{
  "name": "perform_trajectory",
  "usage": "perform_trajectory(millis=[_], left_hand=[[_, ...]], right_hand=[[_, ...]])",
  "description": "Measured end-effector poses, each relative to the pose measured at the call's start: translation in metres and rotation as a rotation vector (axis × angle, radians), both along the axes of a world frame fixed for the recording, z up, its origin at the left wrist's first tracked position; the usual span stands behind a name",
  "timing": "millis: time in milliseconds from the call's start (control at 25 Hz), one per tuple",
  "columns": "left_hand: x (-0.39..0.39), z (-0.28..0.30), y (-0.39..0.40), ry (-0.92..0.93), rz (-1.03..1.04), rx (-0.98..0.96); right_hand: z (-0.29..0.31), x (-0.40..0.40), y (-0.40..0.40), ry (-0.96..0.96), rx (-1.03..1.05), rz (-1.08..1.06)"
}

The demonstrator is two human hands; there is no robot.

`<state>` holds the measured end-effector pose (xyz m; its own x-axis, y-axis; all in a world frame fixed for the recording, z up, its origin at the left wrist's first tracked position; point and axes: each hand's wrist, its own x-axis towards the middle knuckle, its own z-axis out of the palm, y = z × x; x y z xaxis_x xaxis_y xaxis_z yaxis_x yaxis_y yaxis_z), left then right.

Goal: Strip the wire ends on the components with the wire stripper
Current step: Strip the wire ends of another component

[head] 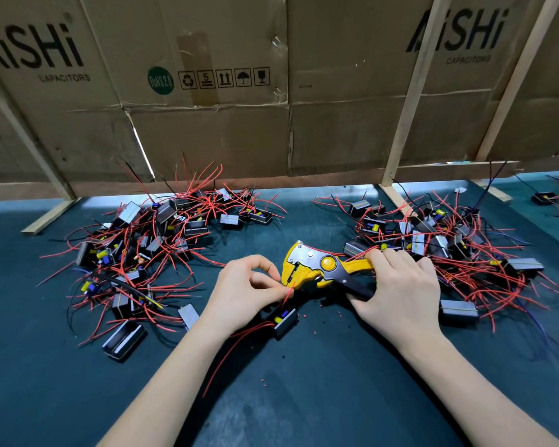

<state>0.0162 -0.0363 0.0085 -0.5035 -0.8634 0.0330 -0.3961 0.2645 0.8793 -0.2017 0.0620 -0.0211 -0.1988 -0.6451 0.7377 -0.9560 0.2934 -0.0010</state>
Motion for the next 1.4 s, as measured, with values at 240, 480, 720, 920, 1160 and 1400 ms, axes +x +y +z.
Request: perform_trajectory(millis=[240, 480, 720, 920, 1160, 1400], left_hand=[[0.001, 0.0, -0.001, 0.004, -0.009, -0.01], [0.001, 0.002, 0.0, 0.009, -0.014, -0.023], [0.004, 0.003, -0.002, -0.05, -0.055, -0.02], [0.008, 0.004, -0.006, -0.089, -0.115, -0.002], [0.009, 0.013, -0.009, -0.093, -0.15, 0.122], [0.014, 0.009, -0.002, -0.448, -0.353, -0.223]], right_hand=[[-0.001, -0.002, -0.001, -0.003, -0.018, 0.035], [-0.001, -0.001, -0.001, 0.004, -0.1, 0.026], [-0.004, 0.0, -0.001, -0.099, -0.091, -0.001], [-0.002, -0.003, 0.0, -0.074, -0.026, -0.034], [-0.001, -0.002, -0.001, -0.099, 0.059, -0.037], [0.001, -0.001, 0.0, -0.12, 0.106, -0.013]])
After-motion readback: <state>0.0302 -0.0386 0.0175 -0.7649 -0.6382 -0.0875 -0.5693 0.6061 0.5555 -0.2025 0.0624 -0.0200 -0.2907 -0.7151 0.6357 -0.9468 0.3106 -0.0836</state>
